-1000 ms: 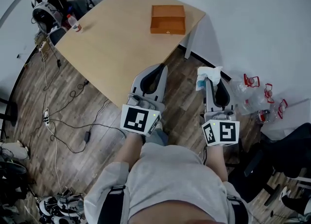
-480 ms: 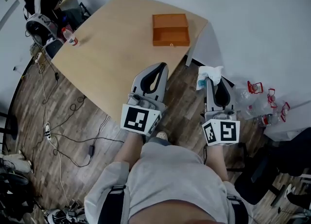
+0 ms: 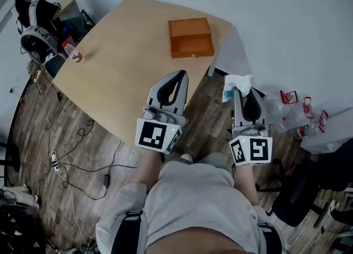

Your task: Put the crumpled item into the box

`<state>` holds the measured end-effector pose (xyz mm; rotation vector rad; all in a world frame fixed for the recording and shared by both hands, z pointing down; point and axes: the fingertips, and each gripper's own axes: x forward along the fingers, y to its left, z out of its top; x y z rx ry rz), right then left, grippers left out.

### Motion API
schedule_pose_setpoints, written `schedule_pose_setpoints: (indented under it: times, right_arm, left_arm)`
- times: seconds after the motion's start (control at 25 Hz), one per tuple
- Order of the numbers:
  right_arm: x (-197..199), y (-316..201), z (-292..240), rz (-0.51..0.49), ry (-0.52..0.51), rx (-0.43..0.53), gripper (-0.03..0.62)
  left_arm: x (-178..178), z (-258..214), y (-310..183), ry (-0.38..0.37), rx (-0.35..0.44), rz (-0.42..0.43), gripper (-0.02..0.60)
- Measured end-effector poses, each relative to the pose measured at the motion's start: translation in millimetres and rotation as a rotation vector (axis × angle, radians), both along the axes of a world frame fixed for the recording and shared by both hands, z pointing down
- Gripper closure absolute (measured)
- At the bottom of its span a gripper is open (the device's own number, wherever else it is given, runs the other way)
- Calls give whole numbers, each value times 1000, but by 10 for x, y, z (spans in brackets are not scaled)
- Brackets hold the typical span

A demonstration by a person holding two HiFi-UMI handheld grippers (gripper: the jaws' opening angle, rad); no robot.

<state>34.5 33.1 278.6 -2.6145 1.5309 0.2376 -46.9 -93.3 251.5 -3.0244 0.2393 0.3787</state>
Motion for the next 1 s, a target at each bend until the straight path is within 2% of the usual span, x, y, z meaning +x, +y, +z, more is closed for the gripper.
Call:
schedule_pose_setpoints:
  times: [0.32,0.92,1.0]
  right_arm:
    - [274,-84,14,4,1,-1,484]
    - [1256,-564,-49,-137,5,-3,484]
    - [1379,-640,-53,-165,6,-2,484]
  left_arm:
    - [262,26,-92,0,-2,-1,568]
    - [1037,45,-400,-5,16,-148,569]
    - [1137,58,-433,-8,-2,-159,568]
